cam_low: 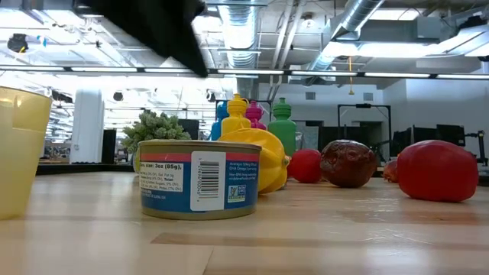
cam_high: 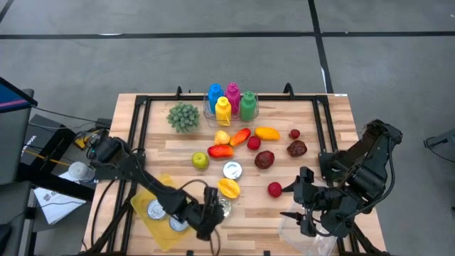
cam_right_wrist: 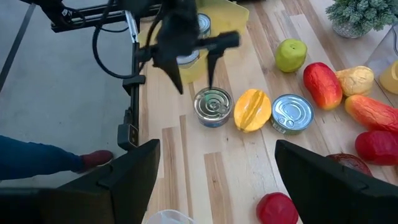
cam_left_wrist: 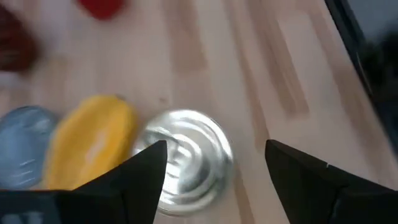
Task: Pick & Place Food Item
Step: Put the blue and pink tuna can into the yellow bin
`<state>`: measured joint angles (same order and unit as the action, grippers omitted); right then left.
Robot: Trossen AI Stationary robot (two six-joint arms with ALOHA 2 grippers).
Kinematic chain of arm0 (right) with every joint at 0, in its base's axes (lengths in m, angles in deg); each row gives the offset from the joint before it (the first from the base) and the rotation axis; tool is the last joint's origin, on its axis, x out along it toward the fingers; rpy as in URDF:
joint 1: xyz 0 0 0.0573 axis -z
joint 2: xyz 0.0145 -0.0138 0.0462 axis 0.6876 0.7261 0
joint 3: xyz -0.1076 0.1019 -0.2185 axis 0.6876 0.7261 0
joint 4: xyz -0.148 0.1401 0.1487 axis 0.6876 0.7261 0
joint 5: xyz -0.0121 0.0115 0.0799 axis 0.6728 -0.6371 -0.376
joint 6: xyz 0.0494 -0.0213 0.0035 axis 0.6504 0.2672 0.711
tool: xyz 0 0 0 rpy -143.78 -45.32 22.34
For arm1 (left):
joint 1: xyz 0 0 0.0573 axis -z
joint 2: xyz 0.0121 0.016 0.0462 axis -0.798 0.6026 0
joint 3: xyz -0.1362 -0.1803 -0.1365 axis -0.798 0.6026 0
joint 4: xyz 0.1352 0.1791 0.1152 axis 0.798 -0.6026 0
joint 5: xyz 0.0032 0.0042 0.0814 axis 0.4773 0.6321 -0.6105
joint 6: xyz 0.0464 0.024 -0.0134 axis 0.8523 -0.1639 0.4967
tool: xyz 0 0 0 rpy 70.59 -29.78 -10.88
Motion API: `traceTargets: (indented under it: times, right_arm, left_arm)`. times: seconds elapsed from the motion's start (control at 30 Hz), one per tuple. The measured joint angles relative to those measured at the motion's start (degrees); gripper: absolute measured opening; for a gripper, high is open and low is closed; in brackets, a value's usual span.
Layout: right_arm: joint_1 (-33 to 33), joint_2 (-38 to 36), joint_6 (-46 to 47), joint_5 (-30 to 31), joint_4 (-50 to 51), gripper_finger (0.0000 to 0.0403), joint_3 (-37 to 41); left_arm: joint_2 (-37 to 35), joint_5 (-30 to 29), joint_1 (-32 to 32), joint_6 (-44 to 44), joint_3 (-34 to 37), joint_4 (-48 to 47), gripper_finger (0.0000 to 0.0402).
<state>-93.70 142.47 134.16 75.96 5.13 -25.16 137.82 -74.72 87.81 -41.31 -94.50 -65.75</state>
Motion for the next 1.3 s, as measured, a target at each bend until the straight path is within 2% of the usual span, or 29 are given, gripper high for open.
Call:
traceTargets:
  times: [0.13,0.2,0.33,0.47,0.7,0.97,1.13,1.3]
  right_arm:
    - [0.0,0.0,0.0,0.0,-0.1,0.0312,0.3]
    - [0.0,0.0,0.0,0.0,-0.1,0.0312,0.9]
    - [0.0,0.0,1.3,0.0,-0.2,0.0312,2.7]
    - [0.0,0.0,3.6,0.0,0.1,0.0312,4.4]
    - [0.7,0.0,4.1,0.0,-0.5,0.0312,4.4]
    - [0.6,0.0,4.0,0.0,-0.5,0.0312,4.4]
    - [0.6,0.0,4.0,0.0,-0.4,0.0312,4.3]
    - [0.6,0.0,4.0,-0.1,-0.4,0.0312,4.3]
  left_arm:
    - [-1.2,-0.6,-2.4,-8.8,-3.0,-5.3,0.0259]
    - [-1.4,-0.2,-3.6,-16.8,-2.9,-10.4,0.0259]
    - [-1.3,7.2,-6.7,-33.9,-2.7,-21.9,0.0259]
    - [-1.2,12.3,-9.2,-41.8,-0.4,-22.1,0.0259]
    - [-1.1,13.0,-9.7,-44.4,0.7,-14.1,0.0259]
    - [2.9,12.9,-9.5,-42.8,0.7,-13.8,0.0250]
    - [4.7,17.8,-10.5,-40.5,0.4,-12.7,0.0213]
    - [4.8,18.3,-11.1,-39.7,0.5,-12.6,0.0154]
